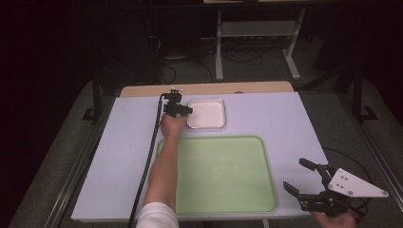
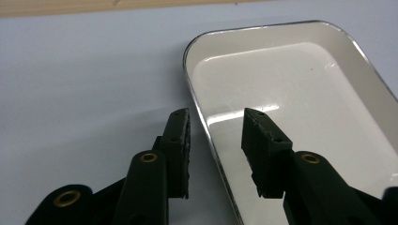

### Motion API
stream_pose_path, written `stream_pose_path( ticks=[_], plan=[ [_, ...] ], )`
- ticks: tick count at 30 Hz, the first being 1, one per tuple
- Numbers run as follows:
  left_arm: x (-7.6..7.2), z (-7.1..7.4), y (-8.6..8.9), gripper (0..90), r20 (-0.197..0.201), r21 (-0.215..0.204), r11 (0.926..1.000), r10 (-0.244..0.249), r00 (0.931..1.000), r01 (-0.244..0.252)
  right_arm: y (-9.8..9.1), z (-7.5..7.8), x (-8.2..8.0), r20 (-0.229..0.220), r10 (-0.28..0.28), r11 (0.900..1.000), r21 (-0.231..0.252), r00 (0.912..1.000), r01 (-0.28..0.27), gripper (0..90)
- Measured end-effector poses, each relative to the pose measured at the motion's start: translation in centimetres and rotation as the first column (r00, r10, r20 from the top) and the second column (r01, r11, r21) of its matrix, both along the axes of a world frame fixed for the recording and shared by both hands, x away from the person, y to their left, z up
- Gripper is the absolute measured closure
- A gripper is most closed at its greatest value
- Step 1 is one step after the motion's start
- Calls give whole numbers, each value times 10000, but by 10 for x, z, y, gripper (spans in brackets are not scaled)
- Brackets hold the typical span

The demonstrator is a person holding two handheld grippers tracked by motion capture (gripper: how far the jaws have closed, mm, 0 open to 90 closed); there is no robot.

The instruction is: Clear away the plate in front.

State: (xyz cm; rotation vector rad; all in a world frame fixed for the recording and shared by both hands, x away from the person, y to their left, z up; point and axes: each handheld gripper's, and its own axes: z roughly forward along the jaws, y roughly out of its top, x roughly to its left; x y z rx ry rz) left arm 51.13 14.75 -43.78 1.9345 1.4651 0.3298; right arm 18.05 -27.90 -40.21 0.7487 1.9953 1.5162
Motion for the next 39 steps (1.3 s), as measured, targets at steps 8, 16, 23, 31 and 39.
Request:
stream_pose_path(
  ticks=[8,16,23,31,39],
  plan=[
    [0,-4,-3,680,-364,263,9996,-39,9993,49,1,0,0,29,49,10000,-34,10000,-49,141],
    [-1,-4,-5,745,-627,374,9993,48,9980,-24,2,0,0,60,133,9999,-62,9999,-133,149],
    [-1,-3,-6,806,-737,404,9990,234,9970,-204,2,1,-1,94,141,9999,-44,9999,-141,155],
    [0,-6,-2,852,-1050,-547,9955,718,9919,-779,3,1,0,52,199,9998,-88,9998,-198,162],
    [-2,-7,-1,884,-1144,-1308,9796,1380,9838,-1526,3,1,-2,96,167,9999,12,9998,-167,170]
  ],
)
